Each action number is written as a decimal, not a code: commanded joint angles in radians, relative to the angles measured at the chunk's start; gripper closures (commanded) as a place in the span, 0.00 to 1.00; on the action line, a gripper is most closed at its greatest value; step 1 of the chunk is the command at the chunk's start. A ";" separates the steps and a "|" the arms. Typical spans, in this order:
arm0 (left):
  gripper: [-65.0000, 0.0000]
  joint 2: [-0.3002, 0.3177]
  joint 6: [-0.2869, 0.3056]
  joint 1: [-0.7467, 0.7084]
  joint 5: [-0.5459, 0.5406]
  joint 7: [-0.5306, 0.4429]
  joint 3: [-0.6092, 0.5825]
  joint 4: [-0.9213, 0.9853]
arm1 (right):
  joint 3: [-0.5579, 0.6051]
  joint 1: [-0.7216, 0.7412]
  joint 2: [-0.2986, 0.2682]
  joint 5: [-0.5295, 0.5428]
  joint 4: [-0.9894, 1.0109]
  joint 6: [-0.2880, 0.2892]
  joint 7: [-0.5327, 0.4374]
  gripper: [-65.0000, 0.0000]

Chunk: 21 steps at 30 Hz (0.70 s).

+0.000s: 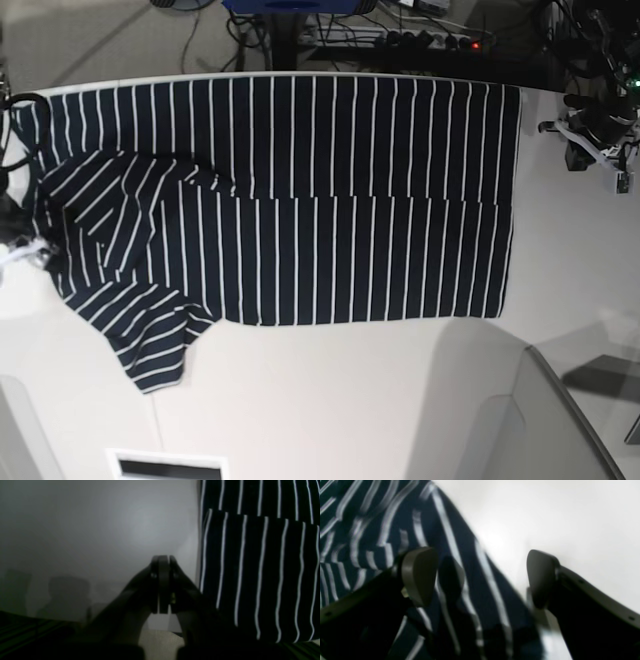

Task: Layout the t-shirt on the table in an organized manner, then fold the t-shirt properly
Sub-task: 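Release the shirt with the left gripper and lower the right gripper to the sleeve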

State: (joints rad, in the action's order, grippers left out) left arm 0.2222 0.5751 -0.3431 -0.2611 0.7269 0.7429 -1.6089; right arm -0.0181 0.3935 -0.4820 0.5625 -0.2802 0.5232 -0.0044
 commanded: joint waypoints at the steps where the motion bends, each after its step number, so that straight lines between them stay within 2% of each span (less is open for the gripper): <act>1: 1.00 0.012 0.000 0.003 -0.008 -0.016 0.004 -0.009 | 0.011 0.022 -0.011 0.006 -0.009 0.007 0.002 0.19; 3: 1.00 0.013 0.000 0.005 -0.008 -0.016 0.004 0.003 | 0.031 0.022 -0.005 0.006 -0.009 0.005 0.002 0.19; 5: 1.00 0.015 0.000 0.008 -0.008 -0.016 0.004 0.014 | 0.039 0.022 -0.005 0.006 -0.009 0.005 0.001 0.27; 11: 1.00 0.015 0.000 0.008 -0.008 -0.016 0.004 0.034 | 0.039 0.023 -0.007 0.006 -0.014 0.005 0.001 0.76; 14: 1.00 0.012 0.000 0.008 -0.008 -0.016 0.002 0.034 | 0.037 0.023 -0.008 0.009 -0.015 0.005 -0.001 0.93; 17: 1.00 0.010 0.000 0.009 -0.008 -0.016 0.002 0.034 | 0.036 0.020 -0.010 0.012 -0.038 0.010 0.004 0.97; 21: 1.00 0.013 0.000 0.011 -0.008 -0.016 0.002 0.032 | 0.034 -0.064 -0.013 0.015 -0.167 0.012 0.008 0.97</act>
State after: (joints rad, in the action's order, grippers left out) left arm 0.2188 0.5755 -0.3351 -0.2619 0.7265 0.7391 -1.5600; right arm 0.0196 0.3126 -0.4702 0.5671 -0.4400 0.5266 0.0212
